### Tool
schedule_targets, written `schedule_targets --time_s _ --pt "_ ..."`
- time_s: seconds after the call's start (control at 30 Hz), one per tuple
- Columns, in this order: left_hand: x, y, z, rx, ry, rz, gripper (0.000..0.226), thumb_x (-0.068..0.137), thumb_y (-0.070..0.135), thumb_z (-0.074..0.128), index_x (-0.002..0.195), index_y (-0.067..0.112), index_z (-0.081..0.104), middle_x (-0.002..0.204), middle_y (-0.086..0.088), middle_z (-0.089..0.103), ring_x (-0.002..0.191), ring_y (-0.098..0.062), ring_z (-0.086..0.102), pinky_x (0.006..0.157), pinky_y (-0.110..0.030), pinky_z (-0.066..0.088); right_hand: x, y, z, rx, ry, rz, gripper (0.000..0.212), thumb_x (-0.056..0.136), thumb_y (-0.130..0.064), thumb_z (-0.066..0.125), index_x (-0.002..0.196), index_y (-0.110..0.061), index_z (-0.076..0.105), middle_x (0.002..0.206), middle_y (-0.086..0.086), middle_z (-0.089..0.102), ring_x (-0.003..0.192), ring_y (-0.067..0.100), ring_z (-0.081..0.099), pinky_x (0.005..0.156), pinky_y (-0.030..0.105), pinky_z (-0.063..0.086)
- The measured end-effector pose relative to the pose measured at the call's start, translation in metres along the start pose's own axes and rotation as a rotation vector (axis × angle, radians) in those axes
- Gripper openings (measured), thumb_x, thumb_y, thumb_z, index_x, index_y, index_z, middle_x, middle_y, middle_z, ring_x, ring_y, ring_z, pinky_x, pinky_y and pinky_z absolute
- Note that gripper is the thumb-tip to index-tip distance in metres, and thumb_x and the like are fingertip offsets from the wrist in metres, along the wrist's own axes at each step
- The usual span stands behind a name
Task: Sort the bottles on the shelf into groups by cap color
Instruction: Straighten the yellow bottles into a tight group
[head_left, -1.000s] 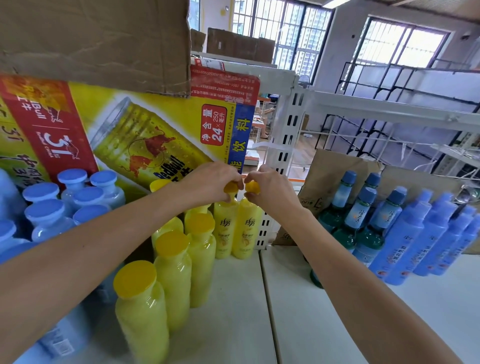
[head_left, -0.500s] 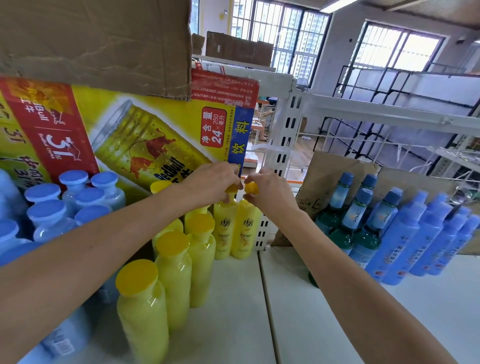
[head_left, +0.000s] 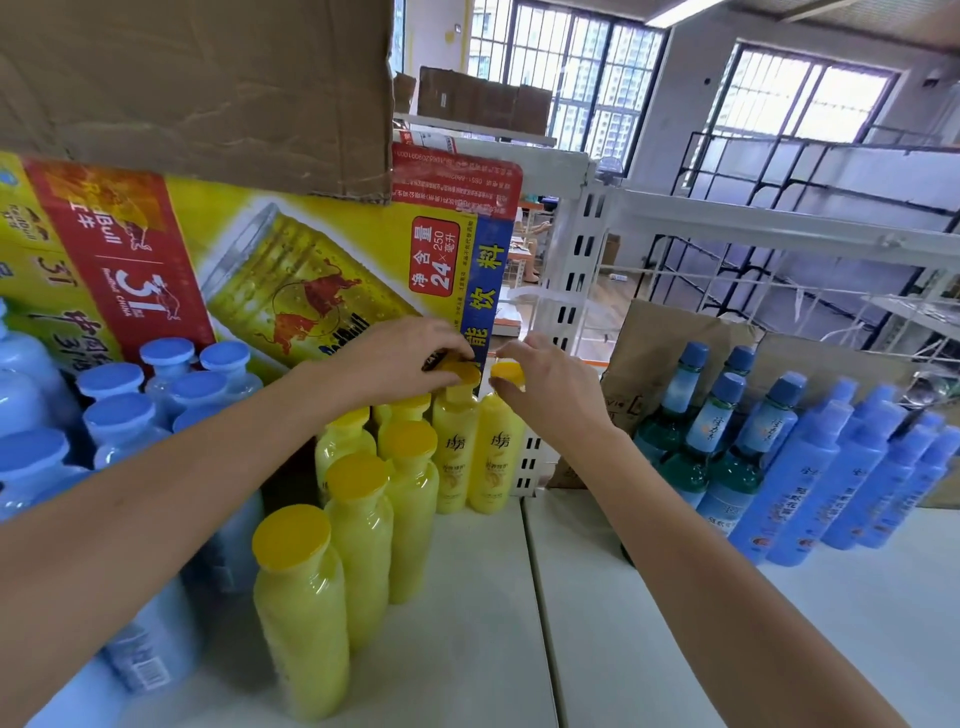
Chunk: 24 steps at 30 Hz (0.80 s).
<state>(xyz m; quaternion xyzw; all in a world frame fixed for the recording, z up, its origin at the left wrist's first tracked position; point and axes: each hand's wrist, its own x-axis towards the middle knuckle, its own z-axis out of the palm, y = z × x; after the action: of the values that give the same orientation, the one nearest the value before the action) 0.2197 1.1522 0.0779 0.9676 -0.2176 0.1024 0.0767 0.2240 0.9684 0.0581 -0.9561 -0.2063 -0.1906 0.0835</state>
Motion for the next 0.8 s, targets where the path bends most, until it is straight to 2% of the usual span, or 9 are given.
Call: schedule_targets --time_s 0.13,0.3,0.43,0.63,0.8 --pt "-0.017 -0.008 -0.011 -0.069 0.047 -0.035 0.036 0.088 0.036 0.056 0.124 0.03 0.053 0.132 0.013 0.048 0.121 -0.011 0.045 0.098 -0.034 0.04 -0.01 0.0 -0.007 -0.035 0.063 0.001 0.038 0.094 -0.042 0.045 0.128 -0.026 0.048 0.119 -0.002 0.052 0.107 0.017 0.055 0.068 0.025 0.038" --pt "-0.038 -0.017 -0.017 -0.138 0.082 -0.065 0.034 0.087 0.036 0.057 0.12 0.028 0.056 0.123 0.006 0.054 0.113 -0.015 0.05 0.094 -0.035 0.041 -0.027 -0.013 -0.008 0.203 0.09 -0.063 0.032 0.09 -0.039 0.053 0.119 -0.027 0.057 0.118 -0.007 0.055 0.1 0.014 0.058 0.071 0.028 0.047" --pt "-0.052 -0.019 -0.017 -0.132 0.015 -0.06 0.031 0.086 0.037 0.057 0.117 0.029 0.06 0.12 0.005 0.057 0.109 -0.013 0.052 0.091 -0.034 0.041 -0.039 -0.035 -0.006 0.406 0.0 -0.212 0.032 0.087 -0.036 0.06 0.117 -0.025 0.06 0.113 -0.007 0.057 0.095 0.012 0.058 0.079 0.039 0.053" --pt "-0.058 -0.019 -0.009 -0.175 -0.061 -0.052 0.033 0.086 0.025 0.061 0.119 0.029 0.059 0.123 0.008 0.055 0.101 -0.003 0.047 0.089 -0.023 0.038 -0.045 -0.058 -0.001 0.449 -0.142 -0.292 0.037 0.084 -0.04 0.062 0.119 -0.027 0.059 0.113 -0.006 0.056 0.094 0.013 0.057 0.08 0.04 0.051" --pt "-0.057 -0.018 -0.001 -0.212 -0.047 -0.083 0.04 0.084 0.019 0.064 0.123 0.027 0.056 0.123 0.004 0.055 0.109 -0.011 0.05 0.093 -0.03 0.042 -0.047 -0.064 0.0 0.435 -0.146 -0.276 0.039 0.082 -0.031 0.067 0.12 -0.026 0.059 0.114 -0.003 0.054 0.095 0.015 0.055 0.081 0.04 0.051"
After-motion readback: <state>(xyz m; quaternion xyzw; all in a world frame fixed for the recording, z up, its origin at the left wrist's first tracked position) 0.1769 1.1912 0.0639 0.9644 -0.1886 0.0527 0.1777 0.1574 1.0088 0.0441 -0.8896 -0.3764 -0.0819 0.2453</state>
